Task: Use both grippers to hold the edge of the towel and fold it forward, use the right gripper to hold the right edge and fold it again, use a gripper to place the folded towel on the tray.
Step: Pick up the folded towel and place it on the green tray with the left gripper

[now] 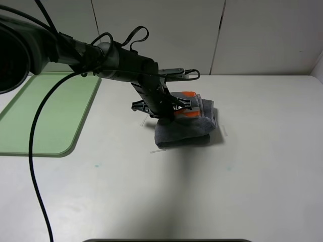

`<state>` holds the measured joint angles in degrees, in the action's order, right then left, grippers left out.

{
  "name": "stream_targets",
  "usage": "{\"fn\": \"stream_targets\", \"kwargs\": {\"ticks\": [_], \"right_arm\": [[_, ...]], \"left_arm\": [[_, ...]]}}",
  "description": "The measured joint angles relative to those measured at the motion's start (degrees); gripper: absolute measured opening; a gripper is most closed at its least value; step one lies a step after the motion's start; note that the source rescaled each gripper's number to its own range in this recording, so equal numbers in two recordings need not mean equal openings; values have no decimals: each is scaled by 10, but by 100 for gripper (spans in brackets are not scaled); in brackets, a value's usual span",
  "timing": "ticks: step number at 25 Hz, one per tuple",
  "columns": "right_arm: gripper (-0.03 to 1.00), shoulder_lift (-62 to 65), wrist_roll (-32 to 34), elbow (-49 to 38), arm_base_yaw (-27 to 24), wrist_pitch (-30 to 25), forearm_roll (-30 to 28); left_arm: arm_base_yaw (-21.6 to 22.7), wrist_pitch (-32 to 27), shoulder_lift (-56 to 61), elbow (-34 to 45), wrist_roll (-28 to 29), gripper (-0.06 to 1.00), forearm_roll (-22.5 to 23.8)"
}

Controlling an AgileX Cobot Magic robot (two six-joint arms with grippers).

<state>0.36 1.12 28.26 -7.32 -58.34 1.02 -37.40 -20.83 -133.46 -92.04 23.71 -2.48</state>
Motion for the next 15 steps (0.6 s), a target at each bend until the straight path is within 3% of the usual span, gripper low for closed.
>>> {"fn": "stream_targets", "kwargs": {"ticks": [8,15], "right_arm": [[100,0,0,0,0,0,0],[100,0,0,0,0,0,0]], "left_arm": [[1,-35,11,0,-2,22,8],[18,-106,48,-3,-6,21,52]]}}
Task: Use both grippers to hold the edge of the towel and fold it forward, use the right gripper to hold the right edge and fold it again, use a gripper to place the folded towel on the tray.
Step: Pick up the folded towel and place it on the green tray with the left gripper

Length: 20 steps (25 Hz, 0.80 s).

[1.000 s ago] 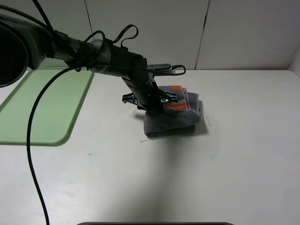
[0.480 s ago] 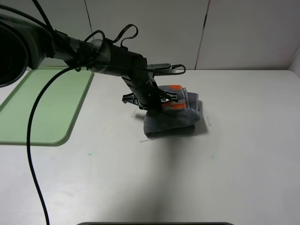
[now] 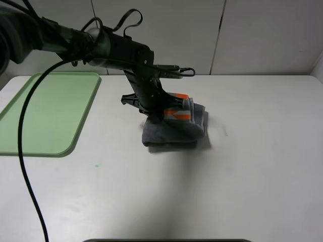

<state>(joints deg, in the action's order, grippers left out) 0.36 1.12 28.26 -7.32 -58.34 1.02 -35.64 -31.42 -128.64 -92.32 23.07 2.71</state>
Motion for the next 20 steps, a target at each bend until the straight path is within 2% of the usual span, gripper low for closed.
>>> {"fn": "stream_targets", "kwargs": {"ticks": [9,20], "right_arm": [[100,0,0,0,0,1,0],[100,0,0,0,0,1,0]], "left_arm": [[67,-67,65,-2,-26,21,52],[168,-144,71,-2,-74,21,88]]}}
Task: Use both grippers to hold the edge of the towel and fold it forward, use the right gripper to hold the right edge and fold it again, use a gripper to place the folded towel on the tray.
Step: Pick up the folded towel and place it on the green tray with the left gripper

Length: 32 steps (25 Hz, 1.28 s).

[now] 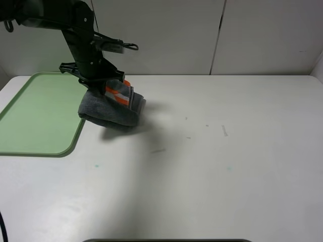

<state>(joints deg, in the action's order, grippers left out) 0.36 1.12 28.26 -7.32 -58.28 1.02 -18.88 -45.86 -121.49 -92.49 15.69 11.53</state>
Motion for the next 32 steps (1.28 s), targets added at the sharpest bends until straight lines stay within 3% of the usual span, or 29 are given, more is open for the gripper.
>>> {"fn": "stream_targets", "kwargs": {"ticks": [16,23,32], "right_arm": [[100,0,0,0,0,-1,0],[100,0,0,0,0,-1,0],[100,0,0,0,0,-1,0]], "left_arm": [[111,-29,0,0,-10,21,85],[138,-29,0,0,-17,21,122],[159,-26,0,7,-45,21,130]]}}
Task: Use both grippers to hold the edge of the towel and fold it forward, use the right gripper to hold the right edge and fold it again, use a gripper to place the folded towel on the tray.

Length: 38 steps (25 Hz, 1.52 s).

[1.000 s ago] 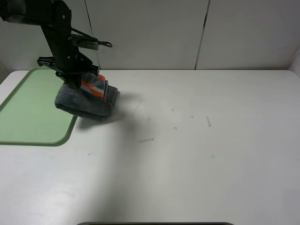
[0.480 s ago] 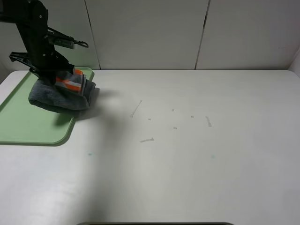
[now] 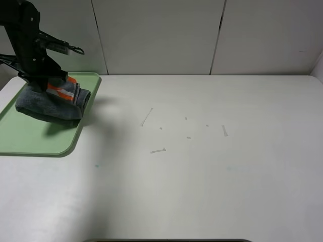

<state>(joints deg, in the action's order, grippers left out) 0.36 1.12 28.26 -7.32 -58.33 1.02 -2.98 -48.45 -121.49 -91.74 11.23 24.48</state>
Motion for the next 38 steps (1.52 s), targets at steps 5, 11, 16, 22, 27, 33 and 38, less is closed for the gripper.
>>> {"fn": "stream_targets", "kwargs": {"ticks": [5,11,16,22,27,33,38], "right_arm": [[100,0,0,0,0,1,0],[100,0,0,0,0,1,0],[100,0,0,0,0,1,0],[100,0,0,0,0,1,0],[100,0,0,0,0,1,0],[100,0,0,0,0,0,0],[100,0,0,0,0,0,0]], "left_arm": [[3,5,0,2,-1,21,0],[3,16,0,2,-2,84,1],[3,18,0,2,-16,98,1],[3,1,0,2,-32,100,1],[3,-7,6,3,-35,100,-5],[-22,-25,59,25,-54,100,-24],[-57,-15,136,102,-59,100,-28]]}}
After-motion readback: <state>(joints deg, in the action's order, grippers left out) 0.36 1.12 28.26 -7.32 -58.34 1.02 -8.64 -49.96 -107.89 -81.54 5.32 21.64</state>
